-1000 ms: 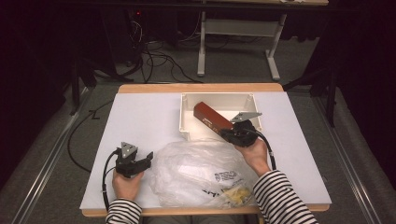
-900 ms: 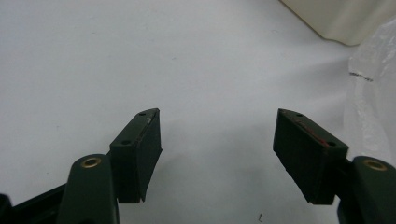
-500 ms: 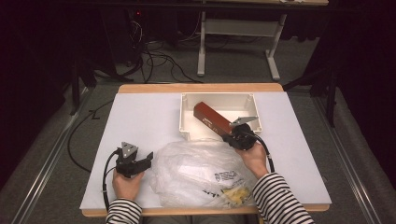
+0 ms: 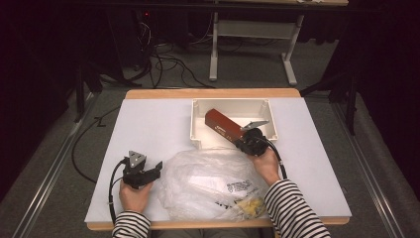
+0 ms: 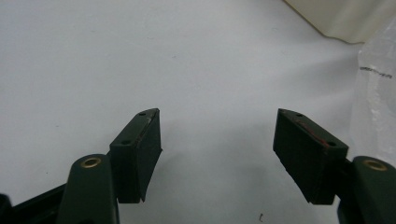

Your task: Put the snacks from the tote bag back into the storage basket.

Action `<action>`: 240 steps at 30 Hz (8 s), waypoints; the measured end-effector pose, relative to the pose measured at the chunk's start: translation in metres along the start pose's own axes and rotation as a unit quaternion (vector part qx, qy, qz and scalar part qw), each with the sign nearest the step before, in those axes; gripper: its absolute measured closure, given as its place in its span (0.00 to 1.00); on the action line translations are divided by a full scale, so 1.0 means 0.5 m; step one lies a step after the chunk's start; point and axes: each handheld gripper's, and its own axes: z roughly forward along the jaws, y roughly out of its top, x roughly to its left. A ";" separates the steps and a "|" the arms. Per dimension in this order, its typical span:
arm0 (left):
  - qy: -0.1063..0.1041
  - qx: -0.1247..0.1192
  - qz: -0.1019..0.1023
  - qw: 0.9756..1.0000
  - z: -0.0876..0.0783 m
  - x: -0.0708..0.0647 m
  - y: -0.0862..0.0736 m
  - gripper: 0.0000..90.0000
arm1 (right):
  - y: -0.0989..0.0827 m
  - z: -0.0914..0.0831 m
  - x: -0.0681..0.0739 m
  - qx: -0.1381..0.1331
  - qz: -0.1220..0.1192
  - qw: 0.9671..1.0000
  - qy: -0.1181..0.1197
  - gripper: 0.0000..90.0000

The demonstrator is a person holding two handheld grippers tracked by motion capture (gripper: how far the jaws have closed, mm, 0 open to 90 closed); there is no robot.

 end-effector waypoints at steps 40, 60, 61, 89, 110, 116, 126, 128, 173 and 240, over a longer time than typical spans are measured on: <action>-0.004 -0.003 -0.006 1.000 -0.001 0.003 -0.001 0.36 | 0.037 0.029 -0.044 0.028 0.034 0.998 -0.044 1.00; -0.002 -0.005 -0.010 1.000 -0.002 0.004 -0.001 0.36 | 0.050 0.063 -0.075 0.031 0.076 0.994 -0.070 1.00; -0.003 -0.005 -0.010 1.000 -0.002 0.004 -0.001 0.36 | 0.049 0.063 -0.074 0.031 0.073 0.994 -0.071 1.00; -0.002 -0.004 -0.006 1.000 -0.002 0.003 -0.001 0.36 | 0.020 -0.065 -0.048 -0.063 0.028 0.997 -0.027 0.92; -0.001 -0.003 -0.006 1.000 -0.002 0.002 -0.001 0.36 | -0.012 -0.105 -0.055 -0.085 0.026 0.996 -0.022 0.89; 0.000 -0.003 -0.005 1.000 -0.001 0.002 0.000 0.36 | -0.027 -0.115 -0.060 -0.094 0.030 0.995 -0.020 0.88; 0.002 -0.003 -0.005 1.000 -0.001 0.001 -0.001 0.36 | -0.043 -0.141 -0.064 -0.111 0.035 0.993 -0.014 0.85; 0.001 -0.003 -0.004 1.000 -0.002 0.001 -0.001 0.36 | -0.046 -0.147 -0.065 -0.114 0.035 0.993 -0.014 0.84; -0.003 -0.026 -0.015 1.000 -0.023 0.025 0.000 0.37 | -0.175 -0.232 -0.113 -0.167 0.084 0.982 -0.035 0.73; 0.014 -0.012 -0.001 1.000 -0.015 0.035 -0.006 0.37 | -0.284 -0.175 -0.157 -0.127 0.109 0.978 -0.125 0.54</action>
